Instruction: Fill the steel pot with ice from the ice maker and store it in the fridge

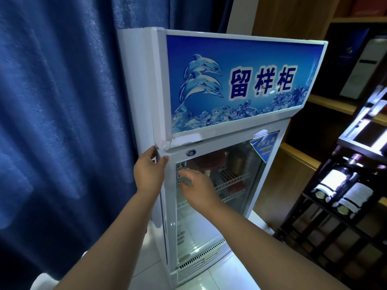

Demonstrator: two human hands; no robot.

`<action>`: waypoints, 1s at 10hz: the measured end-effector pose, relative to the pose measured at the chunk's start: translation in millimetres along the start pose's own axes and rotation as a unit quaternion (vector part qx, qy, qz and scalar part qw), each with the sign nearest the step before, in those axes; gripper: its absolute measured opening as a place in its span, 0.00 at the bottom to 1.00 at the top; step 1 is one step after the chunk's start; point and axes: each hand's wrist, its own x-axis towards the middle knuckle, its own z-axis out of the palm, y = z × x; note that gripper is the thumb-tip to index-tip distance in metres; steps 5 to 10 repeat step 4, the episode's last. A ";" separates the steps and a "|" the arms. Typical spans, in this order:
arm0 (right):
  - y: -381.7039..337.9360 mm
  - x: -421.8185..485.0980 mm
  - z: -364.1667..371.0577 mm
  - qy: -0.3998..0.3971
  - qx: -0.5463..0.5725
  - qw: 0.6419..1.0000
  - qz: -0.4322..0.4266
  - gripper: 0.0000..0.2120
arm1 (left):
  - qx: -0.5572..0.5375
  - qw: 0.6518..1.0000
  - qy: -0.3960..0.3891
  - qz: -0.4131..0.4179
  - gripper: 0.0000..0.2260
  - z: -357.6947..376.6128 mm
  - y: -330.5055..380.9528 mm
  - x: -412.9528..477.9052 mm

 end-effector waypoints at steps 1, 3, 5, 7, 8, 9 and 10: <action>-2.4 -11.4 -3.0 -0.002 0.004 1.000 0.008 0.19 | -0.008 1.000 0.005 -0.009 0.21 0.7 1.4 -4.7; 7.9 -28.7 -6.4 -0.001 0.019 0.999 0.047 0.18 | -0.004 0.999 0.015 -0.031 0.05 14.1 -16.1 -43.3; 18.1 -42.3 -7.8 -0.019 0.022 0.997 0.065 0.18 | -0.017 0.993 -0.036 -0.110 0.11 14.9 -22.8 -74.5; 18.1 -42.3 -7.8 -0.019 0.022 0.997 0.065 0.18 | -0.017 0.993 -0.036 -0.110 0.11 14.9 -22.8 -74.5; 18.1 -42.3 -7.8 -0.019 0.022 0.997 0.065 0.18 | -0.017 0.993 -0.036 -0.110 0.11 14.9 -22.8 -74.5; 18.1 -42.3 -7.8 -0.019 0.022 0.997 0.065 0.18 | -0.017 0.993 -0.036 -0.110 0.11 14.9 -22.8 -74.5; 18.1 -42.3 -7.8 -0.019 0.022 0.997 0.065 0.18 | -0.017 0.993 -0.036 -0.110 0.11 14.9 -22.8 -74.5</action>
